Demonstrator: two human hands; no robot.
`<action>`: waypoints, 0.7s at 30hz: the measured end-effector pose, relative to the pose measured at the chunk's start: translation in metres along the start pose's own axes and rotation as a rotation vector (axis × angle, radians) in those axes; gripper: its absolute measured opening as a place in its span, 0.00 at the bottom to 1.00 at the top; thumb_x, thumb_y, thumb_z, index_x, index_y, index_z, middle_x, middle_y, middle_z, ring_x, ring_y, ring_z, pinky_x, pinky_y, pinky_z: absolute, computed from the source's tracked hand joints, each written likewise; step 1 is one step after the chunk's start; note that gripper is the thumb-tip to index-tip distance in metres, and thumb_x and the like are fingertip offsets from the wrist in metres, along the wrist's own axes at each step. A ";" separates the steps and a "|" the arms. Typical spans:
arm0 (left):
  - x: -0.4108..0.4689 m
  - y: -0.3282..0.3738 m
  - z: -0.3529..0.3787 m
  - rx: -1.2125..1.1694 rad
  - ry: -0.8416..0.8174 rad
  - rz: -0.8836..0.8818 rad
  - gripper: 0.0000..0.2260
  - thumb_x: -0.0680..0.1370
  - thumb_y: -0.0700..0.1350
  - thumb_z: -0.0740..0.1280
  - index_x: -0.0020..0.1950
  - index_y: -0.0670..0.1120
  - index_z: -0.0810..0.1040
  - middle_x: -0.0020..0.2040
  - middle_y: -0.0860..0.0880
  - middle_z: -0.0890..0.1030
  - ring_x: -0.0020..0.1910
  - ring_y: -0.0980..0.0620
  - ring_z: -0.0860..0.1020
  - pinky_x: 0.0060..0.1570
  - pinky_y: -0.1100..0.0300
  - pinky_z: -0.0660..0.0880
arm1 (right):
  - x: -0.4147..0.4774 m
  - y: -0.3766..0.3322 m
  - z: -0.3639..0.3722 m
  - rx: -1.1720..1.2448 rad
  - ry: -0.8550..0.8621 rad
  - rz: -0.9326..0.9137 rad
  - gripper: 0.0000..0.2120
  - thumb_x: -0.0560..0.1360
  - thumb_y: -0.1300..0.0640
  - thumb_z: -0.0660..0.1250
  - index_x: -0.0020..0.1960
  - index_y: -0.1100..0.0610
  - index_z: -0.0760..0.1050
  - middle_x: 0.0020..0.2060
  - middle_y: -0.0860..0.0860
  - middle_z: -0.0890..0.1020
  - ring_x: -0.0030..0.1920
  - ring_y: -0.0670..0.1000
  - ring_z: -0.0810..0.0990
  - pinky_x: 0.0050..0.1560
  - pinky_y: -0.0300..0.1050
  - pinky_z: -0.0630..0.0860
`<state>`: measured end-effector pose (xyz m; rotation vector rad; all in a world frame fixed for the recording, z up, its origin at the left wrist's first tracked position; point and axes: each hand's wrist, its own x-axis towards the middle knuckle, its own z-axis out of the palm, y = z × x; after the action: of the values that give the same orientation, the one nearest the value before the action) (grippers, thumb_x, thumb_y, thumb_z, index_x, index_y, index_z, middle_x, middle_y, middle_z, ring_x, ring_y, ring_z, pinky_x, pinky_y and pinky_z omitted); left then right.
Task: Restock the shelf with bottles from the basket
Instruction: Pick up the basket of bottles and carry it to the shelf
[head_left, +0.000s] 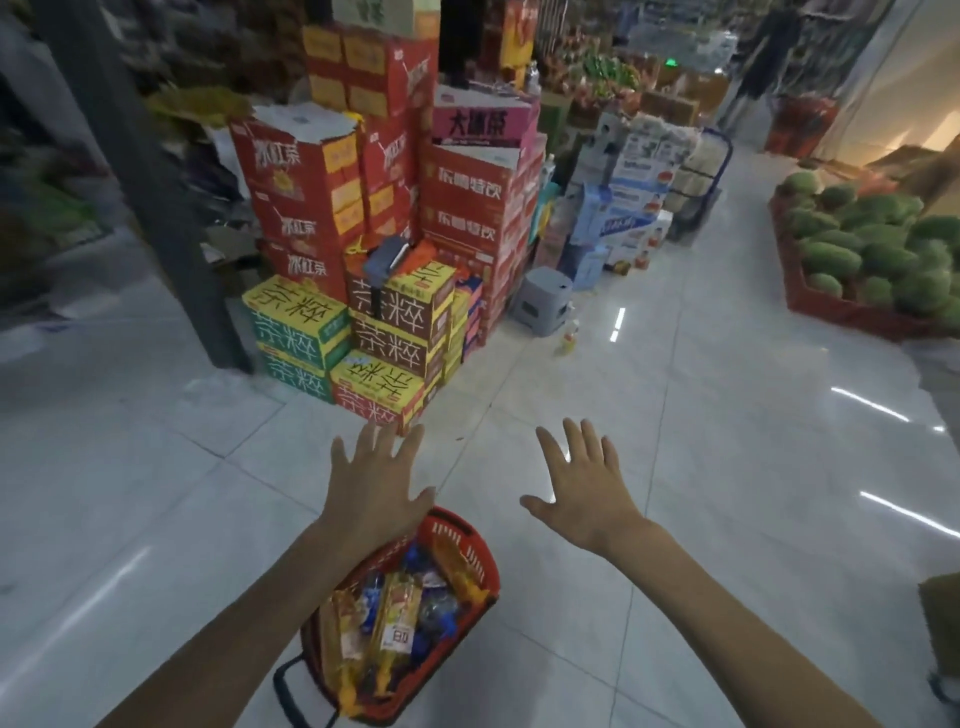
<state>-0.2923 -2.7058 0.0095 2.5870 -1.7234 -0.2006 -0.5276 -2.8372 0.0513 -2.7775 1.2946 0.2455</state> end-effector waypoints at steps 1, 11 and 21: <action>0.007 -0.005 0.001 -0.009 -0.008 -0.029 0.39 0.78 0.69 0.54 0.85 0.55 0.48 0.85 0.45 0.55 0.83 0.40 0.52 0.77 0.33 0.53 | 0.015 -0.002 -0.001 0.002 -0.008 -0.032 0.43 0.79 0.33 0.59 0.82 0.52 0.43 0.81 0.60 0.46 0.81 0.64 0.41 0.80 0.63 0.44; -0.003 -0.060 0.048 -0.088 -0.136 -0.448 0.38 0.80 0.67 0.56 0.85 0.55 0.47 0.85 0.45 0.53 0.84 0.41 0.51 0.79 0.36 0.50 | 0.148 -0.033 0.029 0.008 -0.101 -0.415 0.40 0.80 0.34 0.57 0.83 0.50 0.46 0.82 0.58 0.49 0.81 0.61 0.46 0.80 0.59 0.46; -0.045 -0.035 0.101 -0.123 -0.305 -0.938 0.38 0.79 0.69 0.55 0.85 0.55 0.49 0.84 0.45 0.56 0.83 0.41 0.52 0.79 0.36 0.55 | 0.240 -0.062 0.102 -0.114 -0.343 -0.782 0.44 0.77 0.31 0.58 0.82 0.52 0.44 0.81 0.60 0.47 0.81 0.64 0.43 0.79 0.63 0.44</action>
<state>-0.2892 -2.6459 -0.0896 3.1424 -0.3596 -0.7032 -0.3401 -2.9655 -0.0915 -2.8954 0.0906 0.6977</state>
